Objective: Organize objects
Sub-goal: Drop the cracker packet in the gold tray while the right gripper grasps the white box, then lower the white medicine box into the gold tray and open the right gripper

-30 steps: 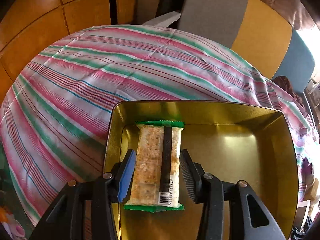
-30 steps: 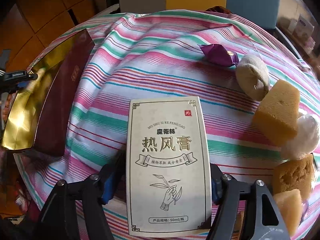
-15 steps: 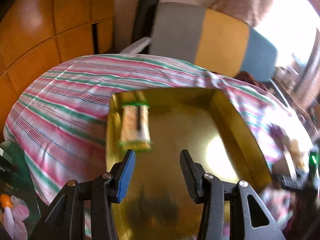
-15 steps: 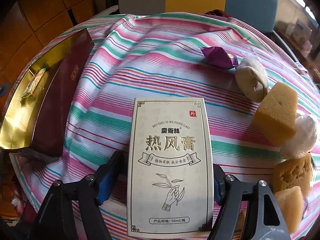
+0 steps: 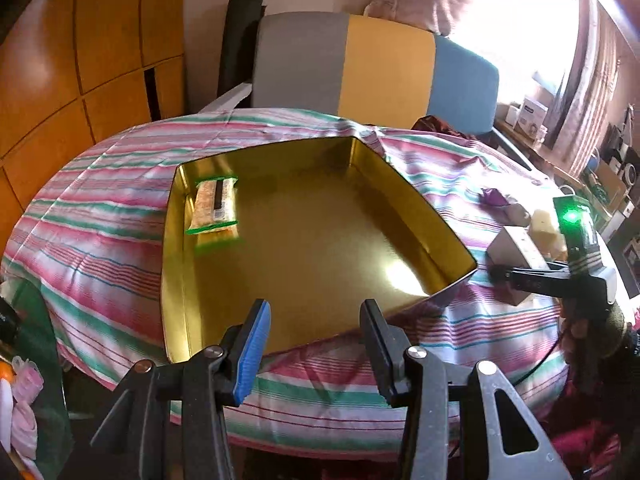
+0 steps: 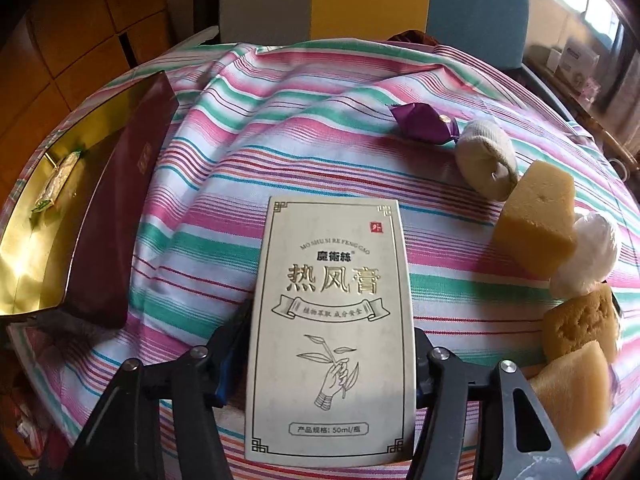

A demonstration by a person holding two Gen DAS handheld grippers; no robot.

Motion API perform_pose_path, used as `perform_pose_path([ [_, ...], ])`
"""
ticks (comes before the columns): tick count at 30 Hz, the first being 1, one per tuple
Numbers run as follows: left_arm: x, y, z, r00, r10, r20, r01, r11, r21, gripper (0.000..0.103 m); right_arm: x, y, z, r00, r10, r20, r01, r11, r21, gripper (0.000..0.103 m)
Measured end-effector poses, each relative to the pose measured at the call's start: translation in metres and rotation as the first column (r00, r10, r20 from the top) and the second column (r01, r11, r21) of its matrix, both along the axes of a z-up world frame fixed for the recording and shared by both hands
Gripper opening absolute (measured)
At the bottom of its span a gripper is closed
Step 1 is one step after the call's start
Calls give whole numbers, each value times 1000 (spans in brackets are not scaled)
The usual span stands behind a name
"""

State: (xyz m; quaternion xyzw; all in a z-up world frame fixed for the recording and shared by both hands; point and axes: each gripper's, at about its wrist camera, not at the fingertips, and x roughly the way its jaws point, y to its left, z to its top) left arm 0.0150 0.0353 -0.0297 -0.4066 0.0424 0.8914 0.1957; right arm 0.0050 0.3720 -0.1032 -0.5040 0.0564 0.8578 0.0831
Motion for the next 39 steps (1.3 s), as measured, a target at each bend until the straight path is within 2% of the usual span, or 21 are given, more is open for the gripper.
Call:
perform_pose_path([
  [3, 3, -1, 3, 1000, 9, -13, -9, 1000, -14, 47, 0, -1, 2, 1000, -15, 2, 15, 1000, -1, 52],
  [8, -1, -9, 4, 1000, 29, -2, -29, 1000, 5, 47, -1, -3, 12, 1000, -28, 4, 28, 1000, -13, 52],
  [11, -4, -13, 1, 999, 40, 12, -40, 999, 14, 47, -1, -7, 33, 999, -26, -44, 23, 998, -50, 52],
  [14, -6, -23, 1, 998, 60, 14, -60, 998, 18, 47, -5, -23, 65, 994, 15, -112, -25, 995, -92, 52],
  [17, -7, -44, 2, 994, 112, 18, -113, 993, 29, 47, -17, -60, 92, 979, 109, -171, -133, 981, -139, 52],
  [19, -9, -63, 1, 986, 164, 25, -165, 986, 37, 47, -32, -92, 99, 967, 185, -175, -215, 962, -171, 52],
  [25, -13, -113, -1, 954, 297, 42, -299, 952, 60, 47, -87, -192, 73, 938, 337, -86, -348, 899, -266, 52],
  [30, -18, -132, -6, 938, 342, 61, -346, 934, 91, 47, -124, -257, 33, 926, 377, 32, -346, 878, -330, 53],
  [32, -19, -135, -10, 936, 345, 70, -351, 932, 94, 47, -132, -270, 26, 925, 378, 42, -339, 868, -363, 53],
  [34, -22, -135, -14, 935, 344, 85, -352, 931, 98, 47, -138, -279, 21, 925, 377, 55, -328, 861, -388, 65],
  [36, -22, -134, -17, 935, 341, 92, -349, 932, 95, 47, -138, -282, 21, 922, 384, 50, -330, 847, -417, 66],
  [38, -22, -132, -19, 936, 340, 96, -348, 933, 92, 47, -134, -282, 23, 920, 392, 31, -340, 833, -436, 71],
  [39, -22, -131, -20, 936, 339, 96, -347, 934, 88, 49, -131, -281, 24, 918, 397, 24, -343, 822, -455, 81],
])
